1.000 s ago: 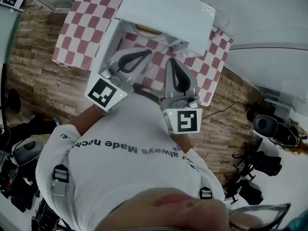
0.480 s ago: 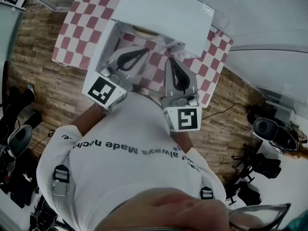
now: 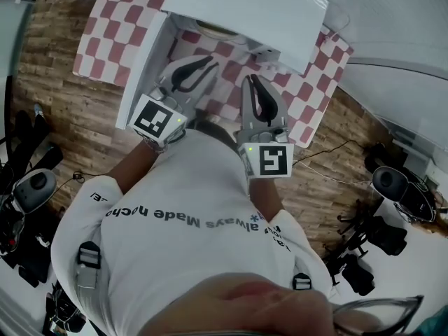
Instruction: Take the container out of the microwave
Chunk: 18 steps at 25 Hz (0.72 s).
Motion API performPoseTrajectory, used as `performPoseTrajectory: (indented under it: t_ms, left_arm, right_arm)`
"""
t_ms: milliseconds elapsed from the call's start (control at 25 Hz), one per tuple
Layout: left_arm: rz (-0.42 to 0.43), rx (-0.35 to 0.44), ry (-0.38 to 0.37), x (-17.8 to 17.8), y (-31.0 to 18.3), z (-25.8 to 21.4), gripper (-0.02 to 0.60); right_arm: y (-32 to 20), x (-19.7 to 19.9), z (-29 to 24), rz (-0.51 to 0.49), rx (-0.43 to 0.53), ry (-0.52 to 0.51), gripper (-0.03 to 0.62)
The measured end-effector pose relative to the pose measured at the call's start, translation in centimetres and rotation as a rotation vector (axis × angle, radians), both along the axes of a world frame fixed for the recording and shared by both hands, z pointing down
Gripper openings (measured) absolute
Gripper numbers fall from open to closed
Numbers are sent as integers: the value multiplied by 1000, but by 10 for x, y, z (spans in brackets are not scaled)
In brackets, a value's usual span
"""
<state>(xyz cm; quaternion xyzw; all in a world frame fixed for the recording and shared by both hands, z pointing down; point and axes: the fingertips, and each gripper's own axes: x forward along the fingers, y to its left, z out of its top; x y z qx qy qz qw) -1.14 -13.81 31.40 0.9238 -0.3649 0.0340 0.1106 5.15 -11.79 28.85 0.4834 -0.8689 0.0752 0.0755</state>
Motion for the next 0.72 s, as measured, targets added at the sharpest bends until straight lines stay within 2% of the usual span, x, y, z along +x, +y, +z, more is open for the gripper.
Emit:
performPoseTrajectory:
  t_ms: [240,720]
  left_arm:
    - [-82,-44,-7,-11,-27,47,77]
    - [-189,-151,-65,-29,-86,152,121]
  right_arm:
    - [-18,5,53,25,-65,-10,40]
    - [-66,8,151,92,-170,5,67]
